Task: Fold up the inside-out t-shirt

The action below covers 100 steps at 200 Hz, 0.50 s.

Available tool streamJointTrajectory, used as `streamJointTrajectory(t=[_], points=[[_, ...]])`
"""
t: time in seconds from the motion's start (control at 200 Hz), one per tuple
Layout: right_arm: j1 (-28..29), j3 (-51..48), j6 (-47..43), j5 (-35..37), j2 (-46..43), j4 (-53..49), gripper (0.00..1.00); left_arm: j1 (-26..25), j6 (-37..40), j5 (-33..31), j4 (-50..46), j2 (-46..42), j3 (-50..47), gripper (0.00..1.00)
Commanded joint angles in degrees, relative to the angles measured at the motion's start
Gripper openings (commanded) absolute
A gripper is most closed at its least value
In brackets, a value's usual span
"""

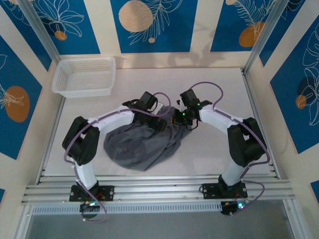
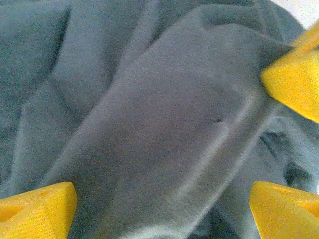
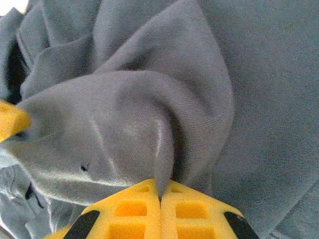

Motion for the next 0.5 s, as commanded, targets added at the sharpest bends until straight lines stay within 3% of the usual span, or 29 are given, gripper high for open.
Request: streamJointTrajectory(t=[0.0, 0.075, 0.135, 0.195, 0.28, 0.495], points=[[0.5, 3.4, 1.4, -3.2, -4.7, -0.1, 0.00, -0.3, 6.2, -5.2, 0.3, 2.3, 3.2, 0.88], [0.5, 4.9, 1.0, -4.8, -6.2, -0.8, 0.00, -0.2, 6.9, -4.3, 2.1, 2.8, 4.0, 0.81], [0.4, 6.8, 0.6, -4.3, -6.3, -2.4, 0.00, -0.1, 6.9, -2.6, 2.9, 2.5, 5.0, 0.70], [0.2, 8.4, 0.1, -1.7, -5.8, -3.8, 0.00, 0.4, 5.8, -0.6, 3.3, 1.5, 5.7, 0.47], [-0.6, 10.0, -1.2, 1.6, -3.9, -4.5, 0.01, 1.8, 2.9, 5.3, 4.5, -0.9, 5.6, 0.00], [-3.6, 9.5, -2.7, 2.8, -4.7, -3.8, 0.34, 6.8, -6.3, 21.2, 5.6, -6.2, 4.0, 0.00]])
